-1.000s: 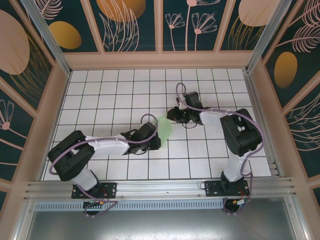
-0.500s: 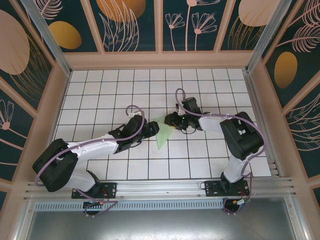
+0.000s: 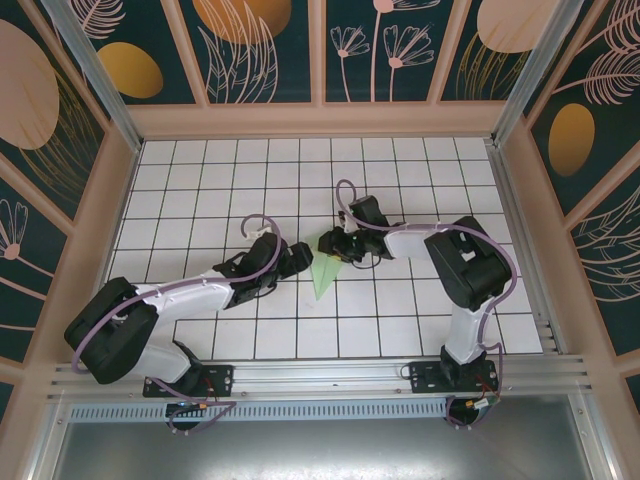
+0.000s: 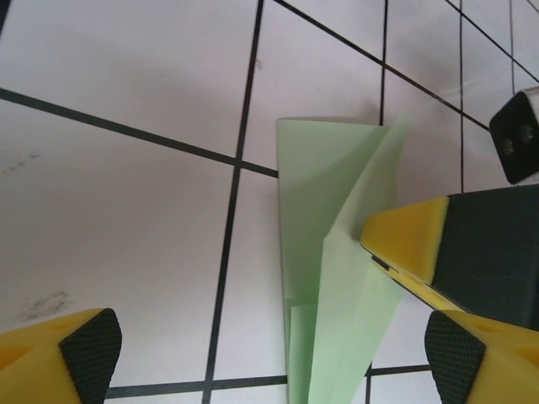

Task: Fold a paper plane with a square sheet of paper (pick it up from the middle)
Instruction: Fourth fold the wing at the center of the table, then turn over the paper at the center of the table.

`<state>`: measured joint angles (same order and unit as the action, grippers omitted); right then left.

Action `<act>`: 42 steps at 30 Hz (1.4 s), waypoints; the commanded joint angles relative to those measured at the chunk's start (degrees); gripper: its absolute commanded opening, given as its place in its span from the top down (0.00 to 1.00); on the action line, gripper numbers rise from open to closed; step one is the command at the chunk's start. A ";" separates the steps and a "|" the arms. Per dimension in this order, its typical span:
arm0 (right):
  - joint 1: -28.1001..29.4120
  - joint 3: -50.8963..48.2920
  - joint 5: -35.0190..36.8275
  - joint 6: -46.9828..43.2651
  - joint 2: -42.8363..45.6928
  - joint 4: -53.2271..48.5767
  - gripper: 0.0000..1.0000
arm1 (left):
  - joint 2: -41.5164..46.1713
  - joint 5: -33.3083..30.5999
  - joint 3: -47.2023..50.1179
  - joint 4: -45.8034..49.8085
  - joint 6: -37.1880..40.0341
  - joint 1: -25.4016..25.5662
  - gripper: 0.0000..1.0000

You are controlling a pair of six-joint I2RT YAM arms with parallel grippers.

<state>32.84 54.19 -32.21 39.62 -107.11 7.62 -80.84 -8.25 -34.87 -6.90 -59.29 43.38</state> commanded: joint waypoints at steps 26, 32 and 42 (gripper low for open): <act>-4.80 -6.04 -16.49 9.84 11.16 23.31 1.00 | 8.02 25.38 4.99 -17.89 -4.69 -6.81 0.02; -4.80 -6.39 -21.23 18.33 12.25 32.13 1.00 | 7.36 29.43 5.71 -27.09 -8.90 -6.77 0.02; -4.60 -6.97 -23.01 24.26 13.37 36.42 0.99 | 2.98 28.99 8.86 -45.54 -18.09 -6.81 0.05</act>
<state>27.94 48.45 -53.04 61.12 -95.64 39.35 -76.34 19.57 -27.66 -41.21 -72.31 36.75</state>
